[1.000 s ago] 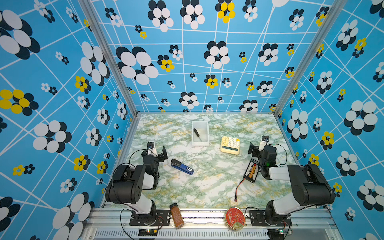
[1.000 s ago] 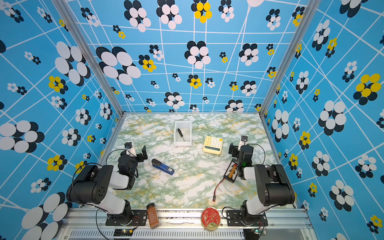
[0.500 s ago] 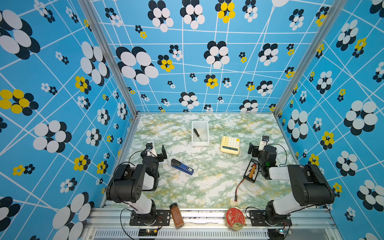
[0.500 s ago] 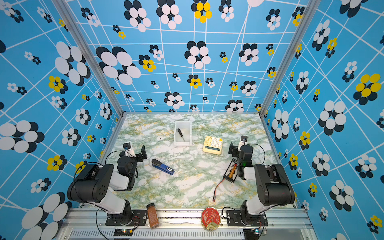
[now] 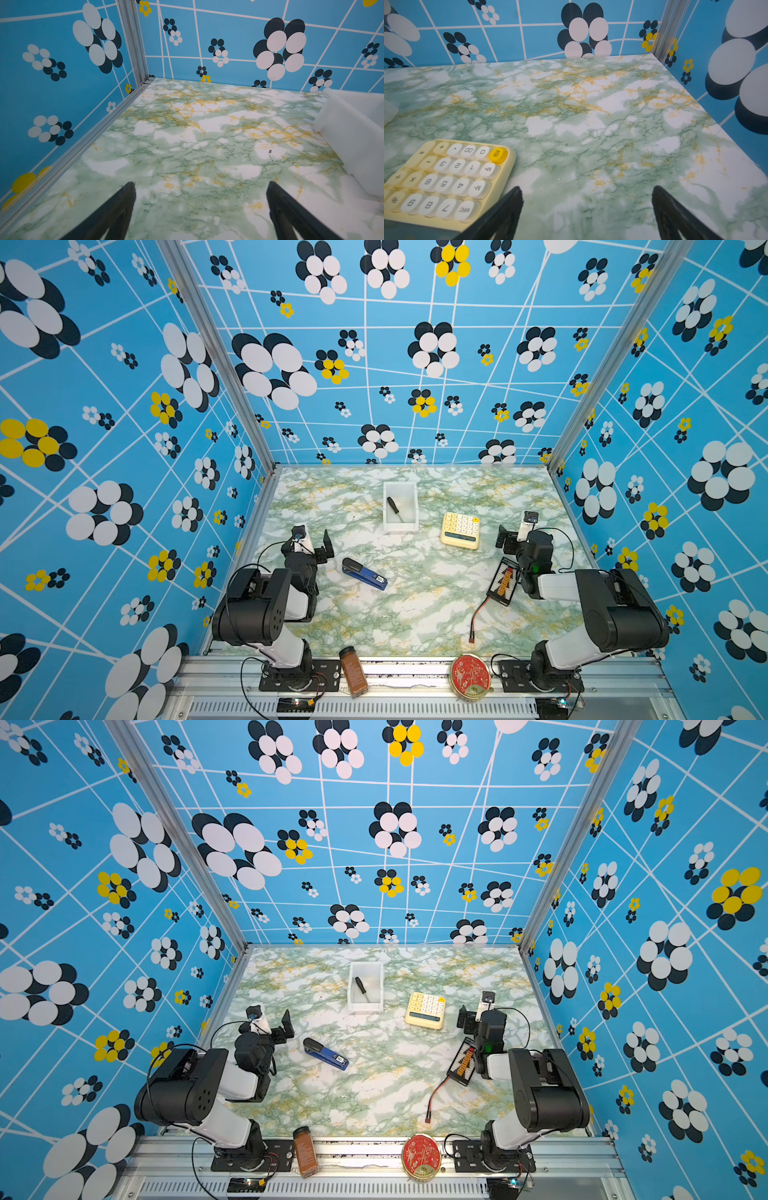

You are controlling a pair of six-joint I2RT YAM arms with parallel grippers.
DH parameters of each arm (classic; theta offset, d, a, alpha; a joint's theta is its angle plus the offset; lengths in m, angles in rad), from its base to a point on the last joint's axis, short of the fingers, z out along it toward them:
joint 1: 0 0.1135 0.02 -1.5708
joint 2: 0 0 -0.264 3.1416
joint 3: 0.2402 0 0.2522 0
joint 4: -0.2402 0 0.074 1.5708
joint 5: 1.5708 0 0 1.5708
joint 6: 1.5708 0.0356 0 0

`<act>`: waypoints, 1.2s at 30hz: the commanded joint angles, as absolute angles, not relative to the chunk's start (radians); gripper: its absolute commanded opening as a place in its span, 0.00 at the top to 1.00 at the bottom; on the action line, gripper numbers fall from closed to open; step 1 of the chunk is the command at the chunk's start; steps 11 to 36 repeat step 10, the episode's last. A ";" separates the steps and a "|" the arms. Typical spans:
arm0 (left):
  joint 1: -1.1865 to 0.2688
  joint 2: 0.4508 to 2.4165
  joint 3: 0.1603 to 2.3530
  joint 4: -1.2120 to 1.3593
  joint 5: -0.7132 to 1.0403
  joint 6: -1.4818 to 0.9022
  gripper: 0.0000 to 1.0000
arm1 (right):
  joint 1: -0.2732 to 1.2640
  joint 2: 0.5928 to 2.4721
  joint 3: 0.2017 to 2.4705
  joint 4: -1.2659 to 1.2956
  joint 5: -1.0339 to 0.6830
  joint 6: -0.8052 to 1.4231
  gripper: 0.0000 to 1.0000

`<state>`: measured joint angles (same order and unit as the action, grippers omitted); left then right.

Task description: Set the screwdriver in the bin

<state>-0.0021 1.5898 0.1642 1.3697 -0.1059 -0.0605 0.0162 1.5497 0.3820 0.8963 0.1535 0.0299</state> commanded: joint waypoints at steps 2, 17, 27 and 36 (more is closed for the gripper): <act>-0.001 1.602 0.155 1.397 -0.121 -0.067 0.01 | 0.014 1.545 0.392 0.887 0.145 0.034 0.01; 0.000 1.602 0.155 1.396 -0.121 -0.067 0.01 | 0.016 1.544 0.392 0.886 0.144 0.034 0.01; 0.000 1.602 0.155 1.396 -0.121 -0.067 0.01 | 0.016 1.544 0.392 0.886 0.144 0.034 0.01; 0.000 1.602 0.155 1.396 -0.121 -0.067 0.01 | 0.016 1.544 0.392 0.886 0.144 0.034 0.01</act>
